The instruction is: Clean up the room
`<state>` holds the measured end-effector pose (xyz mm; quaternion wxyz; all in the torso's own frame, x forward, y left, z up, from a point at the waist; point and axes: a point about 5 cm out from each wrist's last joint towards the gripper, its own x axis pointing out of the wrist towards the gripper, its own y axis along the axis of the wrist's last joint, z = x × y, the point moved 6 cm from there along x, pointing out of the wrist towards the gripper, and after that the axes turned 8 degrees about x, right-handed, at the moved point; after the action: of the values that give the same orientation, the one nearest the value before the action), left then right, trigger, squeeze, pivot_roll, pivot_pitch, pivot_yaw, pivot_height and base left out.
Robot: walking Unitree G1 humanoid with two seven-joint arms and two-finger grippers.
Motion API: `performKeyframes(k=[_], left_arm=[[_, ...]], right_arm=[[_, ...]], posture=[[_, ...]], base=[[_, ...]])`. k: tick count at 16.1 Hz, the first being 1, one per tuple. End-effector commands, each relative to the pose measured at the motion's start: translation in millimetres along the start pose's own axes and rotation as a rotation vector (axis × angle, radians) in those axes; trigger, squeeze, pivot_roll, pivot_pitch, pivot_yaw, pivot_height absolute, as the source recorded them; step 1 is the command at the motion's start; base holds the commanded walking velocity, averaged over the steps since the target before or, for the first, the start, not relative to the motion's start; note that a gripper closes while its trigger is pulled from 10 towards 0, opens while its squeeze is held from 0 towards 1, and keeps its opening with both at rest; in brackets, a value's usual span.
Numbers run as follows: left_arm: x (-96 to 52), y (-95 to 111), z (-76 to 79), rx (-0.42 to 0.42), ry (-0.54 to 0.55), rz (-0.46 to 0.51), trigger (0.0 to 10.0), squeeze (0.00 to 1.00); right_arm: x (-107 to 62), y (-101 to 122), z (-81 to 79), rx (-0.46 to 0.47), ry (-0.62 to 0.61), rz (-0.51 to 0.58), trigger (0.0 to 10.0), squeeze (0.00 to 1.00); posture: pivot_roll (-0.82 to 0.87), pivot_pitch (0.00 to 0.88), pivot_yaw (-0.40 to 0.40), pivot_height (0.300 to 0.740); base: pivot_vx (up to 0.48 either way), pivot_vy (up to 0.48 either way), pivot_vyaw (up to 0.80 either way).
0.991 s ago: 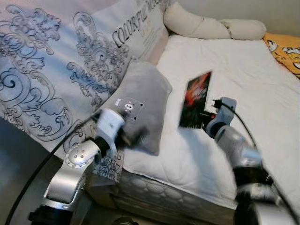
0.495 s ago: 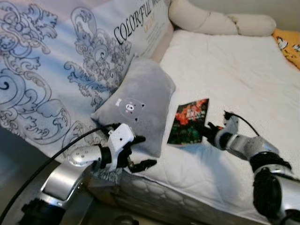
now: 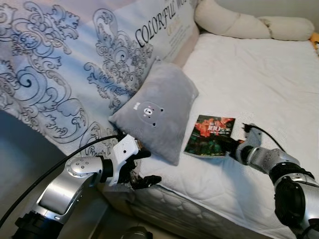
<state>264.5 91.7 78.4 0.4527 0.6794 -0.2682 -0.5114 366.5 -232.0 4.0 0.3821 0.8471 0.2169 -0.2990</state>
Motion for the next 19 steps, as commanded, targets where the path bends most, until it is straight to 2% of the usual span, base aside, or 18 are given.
performKeyframes(k=[1, 3, 4, 6, 7, 8, 9, 10, 12, 13, 14, 15, 16, 17, 18, 19], left_arm=[[-2.5, 2, -0.9, 0.015, -0.009, -0.007, 10.0, 0.00], [-1.8, 2, -1.1, 0.017, -0.016, -0.010, 10.0, 0.00], [-0.9, 2, -1.1, 0.018, -0.019, -0.008, 10.0, 0.00], [0.8, 3, -2.1, 0.014, -0.008, 0.006, 10.0, 0.00], [1.9, 3, -3.8, 0.000, 0.020, 0.025, 10.0, 0.00], [2.8, 4, -6.5, -0.016, 0.058, 0.044, 10.0, 0.00], [4.3, 7, -15.8, -0.041, 0.163, 0.096, 10.0, 0.00], [3.6, 11, -31.0, -0.061, 0.335, 0.156, 10.0, 0.00], [-1.1, 11, -43.2, -0.075, 0.481, 0.184, 10.0, 0.00], [-10.1, 6, -59.1, -0.109, 0.668, 0.187, 10.0, 0.00], [-12.0, 5, -61.9, -0.119, 0.706, 0.187, 10.0, 0.00], [-20.1, 4, -68.7, -0.137, 0.807, 0.206, 10.0, 0.00], [-20.1, 4, -68.7, -0.137, 0.807, 0.206, 10.0, 0.00], [-27.0, 2, -72.8, -0.136, 0.890, 0.206, 10.0, 0.00], [-28.4, 0, -73.1, -0.137, 0.910, 0.204, 10.0, 0.00], [-29.7, -2, -70.0, -0.141, 0.927, 0.199, 10.0, 0.00]], right_arm=[[-3.9, 13, 11.4, 0.003, -0.055, 0.058, 10.0, 1.00], [-9.1, 22, 24.6, -0.040, -0.099, 0.093, 10.0, 1.00], [-11.0, 26, 24.7, -0.118, -0.088, 0.090, 10.0, 1.00], [-10.4, 25, 15.1, -0.215, -0.024, 0.065, 10.0, 1.00], [-9.7, 24, 8.7, -0.278, 0.016, 0.058, 10.0, 1.00], [-9.7, 26, 4.4, -0.301, 0.042, 0.075, 10.0, 1.00], [-10.7, 35, -2.6, -0.316, 0.066, 0.144, 10.0, 1.00], [-14.9, 49, -10.3, -0.350, 0.068, 0.279, 10.0, 1.00], [-23.2, 59, -14.6, -0.447, 0.031, 0.432, 10.0, 1.00], [-29.7, 49, -12.5, -0.456, -0.021, 0.526, 10.0, 0.10], [-31.5, 45, -11.0, -0.443, -0.040, 0.542, 10.0, 0.10], [-39.7, 31, -17.2, -0.444, -0.051, 0.588, 10.0, 0.00], [-39.7, 31, -17.2, -0.444, -0.051, 0.588, 10.0, 0.00], [-49.7, 18, -34.7, -0.551, -0.004, 0.625, 10.0, 0.00], [-52.9, 14, -37.7, -0.557, 0.004, 0.639, 10.0, 0.00], [-55.6, 5, -36.3, -0.516, -0.008, 0.636, 10.0, 0.00]], posture=[[0.27, 0.000, 0.085, 0.740], [0.26, 0.000, 0.092, 0.740], [0.25, 0.000, 0.094, 0.740], [0.23, 0.000, 0.096, 0.740], [0.21, 0.000, 0.092, 0.740], [0.19, 0.000, 0.090, 0.740], [0.17, 0.000, 0.081, 0.740], [0.16, 0.000, 0.072, 0.740], [0.14, 0.000, 0.068, 0.740], [0.12, 0.000, 0.050, 0.740], [0.12, 0.000, 0.045, 0.740], [0.12, 0.000, 0.016, 0.740], [0.12, 0.000, 0.016, 0.740], [0.13, 0.000, 0.002, 0.740], [0.12, 0.000, 0.002, 0.740], [0.12, 0.000, 0.000, 0.740]], base=[[0.000, 0.000, 0.00], [0.000, 0.000, 0.00], [0.000, 0.000, 0.00], [0.000, 0.000, 0.00], [0.000, 0.000, 0.00], [0.000, 0.000, 0.00], [0.000, 0.000, 0.00], [0.000, 0.000, 0.00], [0.000, 0.000, 0.00], [0.000, -0.375, 0.00], [0.000, -0.375, 0.00], [0.000, -0.480, 0.00], [0.000, -0.480, 0.00], [0.000, -0.480, 0.00], [0.000, -0.480, 0.00], [0.000, -0.480, 0.00]])
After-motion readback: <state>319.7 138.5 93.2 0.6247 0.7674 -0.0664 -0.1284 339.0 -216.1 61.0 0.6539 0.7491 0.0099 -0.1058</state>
